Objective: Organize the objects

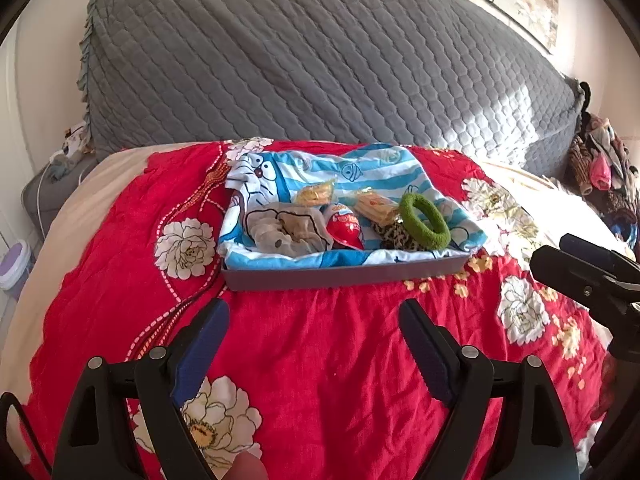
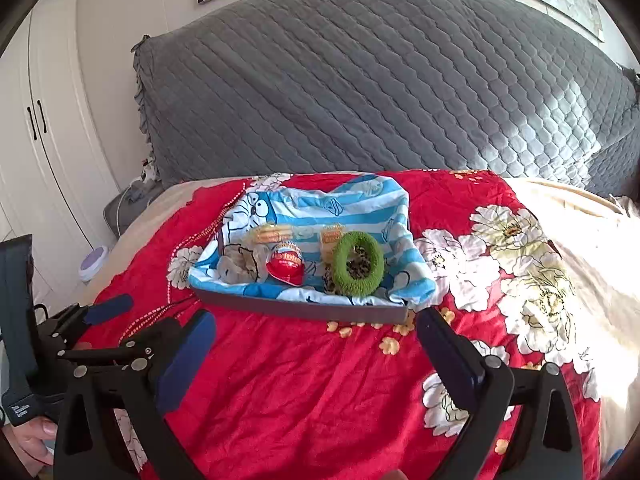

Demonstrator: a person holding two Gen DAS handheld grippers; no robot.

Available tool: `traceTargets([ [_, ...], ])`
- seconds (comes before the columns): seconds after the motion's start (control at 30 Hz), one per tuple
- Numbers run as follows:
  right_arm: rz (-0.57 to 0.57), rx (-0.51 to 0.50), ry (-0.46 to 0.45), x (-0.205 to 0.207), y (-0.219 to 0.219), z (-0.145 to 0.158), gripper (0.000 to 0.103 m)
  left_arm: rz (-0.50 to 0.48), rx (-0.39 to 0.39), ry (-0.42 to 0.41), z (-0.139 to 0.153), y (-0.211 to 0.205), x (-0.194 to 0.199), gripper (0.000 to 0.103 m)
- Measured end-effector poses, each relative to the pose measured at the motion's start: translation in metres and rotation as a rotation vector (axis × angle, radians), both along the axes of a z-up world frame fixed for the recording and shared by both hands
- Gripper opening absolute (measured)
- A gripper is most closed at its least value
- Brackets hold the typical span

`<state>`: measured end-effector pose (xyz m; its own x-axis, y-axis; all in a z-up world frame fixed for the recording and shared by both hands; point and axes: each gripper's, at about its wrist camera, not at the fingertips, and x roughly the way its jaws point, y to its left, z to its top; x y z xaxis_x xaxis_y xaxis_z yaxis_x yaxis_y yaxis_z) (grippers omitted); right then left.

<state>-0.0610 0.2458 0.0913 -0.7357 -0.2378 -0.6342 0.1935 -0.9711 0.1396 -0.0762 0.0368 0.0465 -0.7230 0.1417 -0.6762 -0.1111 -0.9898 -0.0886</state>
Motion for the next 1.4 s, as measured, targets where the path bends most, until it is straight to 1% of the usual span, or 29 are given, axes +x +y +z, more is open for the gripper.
traceTargets([
  [0.13, 0.012, 0.009, -0.006, 0.006, -0.004, -0.002, 0.101, -0.006, -0.024, 0.031, 0.002, 0.003, 0.011, 0.087],
  [0.23, 0.025, 0.020, 0.013, 0.014, -0.008, -0.002, 0.101, -0.006, -0.013, 0.023, 0.001, 0.002, 0.016, 0.087],
  [0.4, 0.029, 0.049, 0.008, 0.023, -0.013, -0.008, 0.101, 0.001, -0.008, 0.015, -0.003, -0.001, 0.025, 0.087],
  [0.5, 0.013, 0.060, 0.020, 0.029, -0.013, -0.009, 0.101, 0.009, -0.003, 0.010, -0.006, -0.004, 0.031, 0.087],
  [0.77, -0.010, 0.053, 0.024, 0.042, -0.011, -0.022, 0.101, 0.020, -0.001, 0.004, -0.014, -0.012, 0.041, 0.087],
  [0.93, -0.034, 0.108, 0.029, 0.044, -0.012, -0.030, 0.101, 0.025, 0.006, -0.005, -0.019, -0.016, 0.044, 0.087],
  [1.23, -0.059, 0.060, 0.018, 0.050, -0.007, -0.035, 0.101, 0.031, 0.006, -0.018, -0.030, -0.019, 0.045, 0.087],
  [1.4, -0.058, 0.062, 0.022, 0.051, -0.010, -0.038, 0.101, 0.033, -0.005, -0.026, -0.038, -0.020, 0.044, 0.087],
])
